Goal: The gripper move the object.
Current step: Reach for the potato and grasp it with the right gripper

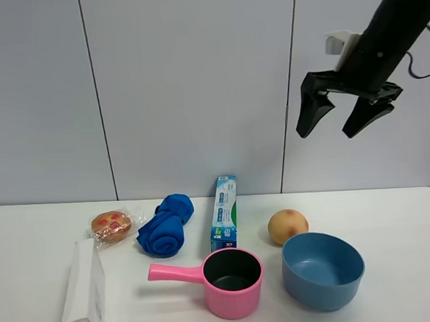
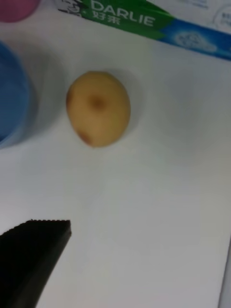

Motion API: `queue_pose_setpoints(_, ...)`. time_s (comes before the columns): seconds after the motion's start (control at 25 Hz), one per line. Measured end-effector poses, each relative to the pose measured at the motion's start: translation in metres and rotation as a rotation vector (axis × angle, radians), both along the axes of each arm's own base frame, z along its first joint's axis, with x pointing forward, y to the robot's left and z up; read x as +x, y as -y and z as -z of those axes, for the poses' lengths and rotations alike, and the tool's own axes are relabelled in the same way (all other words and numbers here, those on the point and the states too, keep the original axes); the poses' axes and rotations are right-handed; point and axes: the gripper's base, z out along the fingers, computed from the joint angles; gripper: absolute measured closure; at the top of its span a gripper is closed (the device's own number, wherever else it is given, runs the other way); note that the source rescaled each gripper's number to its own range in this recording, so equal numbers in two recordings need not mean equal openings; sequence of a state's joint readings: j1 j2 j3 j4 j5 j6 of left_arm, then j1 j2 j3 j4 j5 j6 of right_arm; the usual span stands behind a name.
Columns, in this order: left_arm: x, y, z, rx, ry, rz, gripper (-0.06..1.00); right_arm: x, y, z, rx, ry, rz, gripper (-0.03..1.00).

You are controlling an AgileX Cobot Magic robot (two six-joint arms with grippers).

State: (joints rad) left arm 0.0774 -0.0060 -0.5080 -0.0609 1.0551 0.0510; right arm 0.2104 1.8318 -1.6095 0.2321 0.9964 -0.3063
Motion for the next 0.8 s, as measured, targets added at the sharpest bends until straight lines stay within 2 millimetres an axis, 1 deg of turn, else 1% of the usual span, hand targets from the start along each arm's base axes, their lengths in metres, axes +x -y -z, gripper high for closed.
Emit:
queue_pose_setpoints(0.12, 0.000, 0.000, 0.000, 0.000, 0.000, 0.000, -0.06, 0.008, -0.016, 0.019, -0.053, -0.014, -0.046, 0.07)
queue_pose_setpoints(0.24, 0.000, 0.000, 0.000, 0.000, 0.000, 0.000, -0.06, 0.014, -0.025, 0.040, -0.083, -0.043, -0.069, 0.07)
queue_pose_setpoints(0.28, 0.000, 0.000, 0.000, 0.000, 0.000, 0.000, -0.06, 0.016, -0.026, 0.048, -0.100, -0.056, -0.075, 0.07)
queue_pose_setpoints(0.32, 0.000, 0.000, 0.000, 0.000, 0.000, 0.000, -0.06, 0.016, -0.026, 0.048, -0.100, -0.056, -0.075, 0.07)
queue_pose_setpoints(0.52, 0.000, 0.000, 0.000, 0.000, 0.000, 0.000, -0.06, 0.028, -0.028, 0.077, -0.132, -0.072, -0.078, 0.07)
queue_pose_setpoints(0.8, 0.000, 0.000, 0.000, 0.000, 0.000, 0.000, -0.06, 0.039, -0.031, 0.107, -0.135, -0.083, -0.071, 0.07)
